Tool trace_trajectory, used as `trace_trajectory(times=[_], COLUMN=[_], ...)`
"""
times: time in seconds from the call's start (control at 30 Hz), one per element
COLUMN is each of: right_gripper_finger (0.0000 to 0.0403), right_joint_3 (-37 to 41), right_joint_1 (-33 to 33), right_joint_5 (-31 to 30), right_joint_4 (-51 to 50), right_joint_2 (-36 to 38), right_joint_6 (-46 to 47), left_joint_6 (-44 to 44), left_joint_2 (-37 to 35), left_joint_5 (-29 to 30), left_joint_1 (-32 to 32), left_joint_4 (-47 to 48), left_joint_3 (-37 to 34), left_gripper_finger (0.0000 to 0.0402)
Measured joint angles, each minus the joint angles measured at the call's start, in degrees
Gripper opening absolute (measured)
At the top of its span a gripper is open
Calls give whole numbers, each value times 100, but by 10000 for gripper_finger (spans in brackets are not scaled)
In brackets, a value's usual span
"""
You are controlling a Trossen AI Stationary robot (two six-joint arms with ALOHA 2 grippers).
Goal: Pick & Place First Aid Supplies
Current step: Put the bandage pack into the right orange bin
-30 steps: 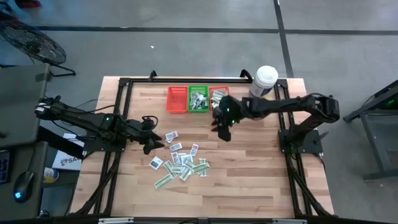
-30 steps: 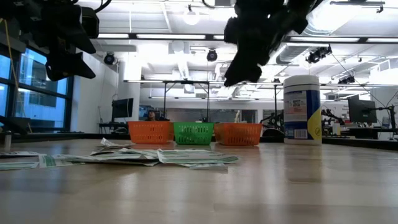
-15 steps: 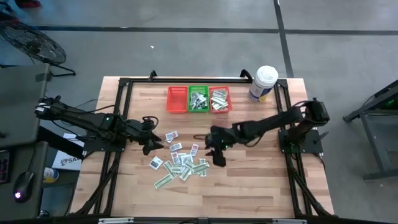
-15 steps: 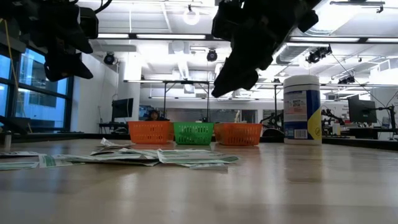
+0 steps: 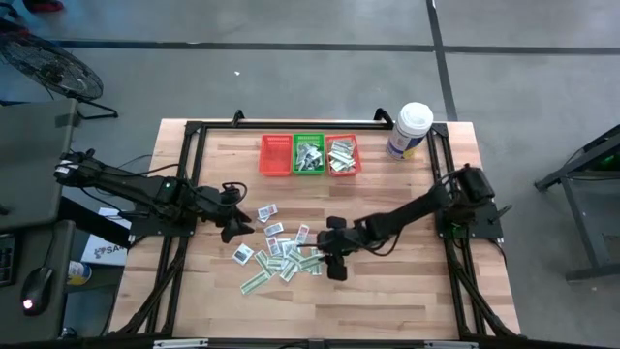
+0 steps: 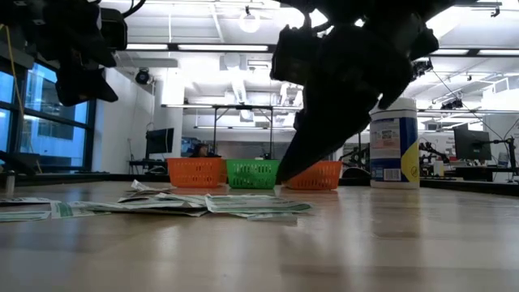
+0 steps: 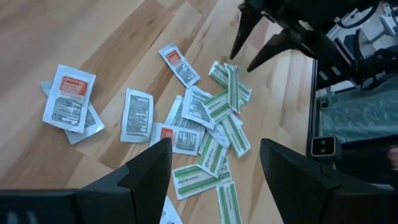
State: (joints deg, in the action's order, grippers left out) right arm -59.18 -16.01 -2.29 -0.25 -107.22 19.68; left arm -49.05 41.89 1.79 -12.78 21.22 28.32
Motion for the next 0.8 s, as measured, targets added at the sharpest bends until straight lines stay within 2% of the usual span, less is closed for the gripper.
trace_trajectory(times=[0.43,0.8], right_gripper_finger=[149,149], right_joint_3=[-1,-1], right_joint_1=[-212,-263], right_joint_5=[-586,-649], right_joint_4=[181,262], right_joint_2=[-359,-387], right_joint_6=[85,-56], left_joint_6=[61,76], left_joint_2=[0,0], left_joint_5=[-134,-143], left_joint_1=[0,0], left_joint_4=[174,216], left_joint_3=[0,0], left_gripper_finger=[240,240])
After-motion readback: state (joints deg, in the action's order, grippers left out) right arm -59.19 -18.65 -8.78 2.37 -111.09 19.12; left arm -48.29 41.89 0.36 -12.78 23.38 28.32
